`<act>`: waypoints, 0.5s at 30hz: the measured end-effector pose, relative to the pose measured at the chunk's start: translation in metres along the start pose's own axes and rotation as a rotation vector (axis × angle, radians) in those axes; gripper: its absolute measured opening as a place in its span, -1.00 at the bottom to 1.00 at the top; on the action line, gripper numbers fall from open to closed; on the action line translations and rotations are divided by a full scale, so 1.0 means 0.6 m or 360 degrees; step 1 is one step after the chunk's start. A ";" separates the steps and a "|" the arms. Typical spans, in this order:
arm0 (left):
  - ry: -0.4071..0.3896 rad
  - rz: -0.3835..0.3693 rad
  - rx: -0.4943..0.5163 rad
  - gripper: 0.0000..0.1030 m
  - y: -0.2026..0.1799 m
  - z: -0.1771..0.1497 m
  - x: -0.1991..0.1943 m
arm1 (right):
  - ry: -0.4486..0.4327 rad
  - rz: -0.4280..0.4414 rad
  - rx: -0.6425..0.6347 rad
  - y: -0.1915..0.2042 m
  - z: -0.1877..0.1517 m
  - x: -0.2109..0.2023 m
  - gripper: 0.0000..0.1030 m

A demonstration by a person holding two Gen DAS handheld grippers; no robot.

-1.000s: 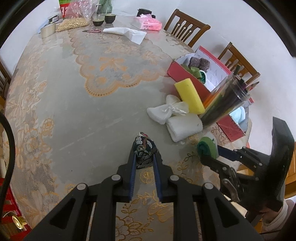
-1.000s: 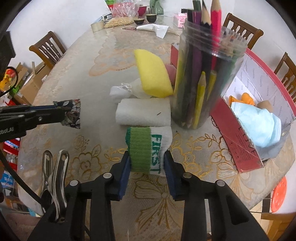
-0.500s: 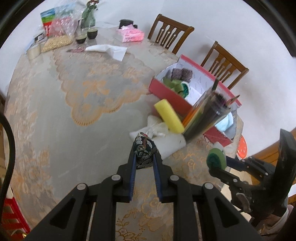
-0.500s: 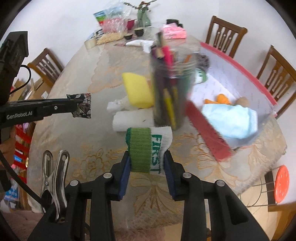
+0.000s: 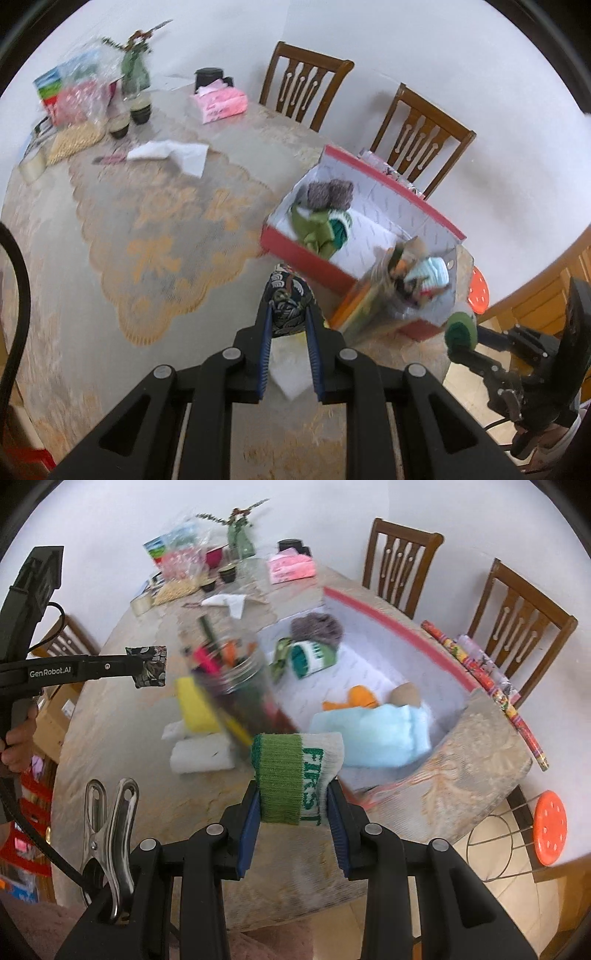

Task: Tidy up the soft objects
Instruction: 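Lift the patterned item and FIRST sock with both grippers toward the box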

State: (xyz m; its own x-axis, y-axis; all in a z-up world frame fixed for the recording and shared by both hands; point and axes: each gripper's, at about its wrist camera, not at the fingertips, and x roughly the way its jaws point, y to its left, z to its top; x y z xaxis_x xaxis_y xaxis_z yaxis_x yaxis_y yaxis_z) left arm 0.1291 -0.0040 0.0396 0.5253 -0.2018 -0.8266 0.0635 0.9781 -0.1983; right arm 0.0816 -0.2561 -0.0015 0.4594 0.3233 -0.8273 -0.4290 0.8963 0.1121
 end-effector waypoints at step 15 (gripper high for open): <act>0.0030 -0.0046 0.0163 -0.63 -0.031 0.113 0.097 | -0.0015 -0.0027 0.0025 -0.058 0.079 0.048 -0.31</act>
State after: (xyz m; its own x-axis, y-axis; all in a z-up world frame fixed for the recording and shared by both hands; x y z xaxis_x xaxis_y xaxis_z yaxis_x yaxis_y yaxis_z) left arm 0.2158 -0.0307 0.0308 0.5058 -0.2301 -0.8314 0.1657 0.9717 -0.1682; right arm 0.1468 -0.2636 -0.0031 0.4737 0.3105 -0.8242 -0.4089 0.9064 0.1064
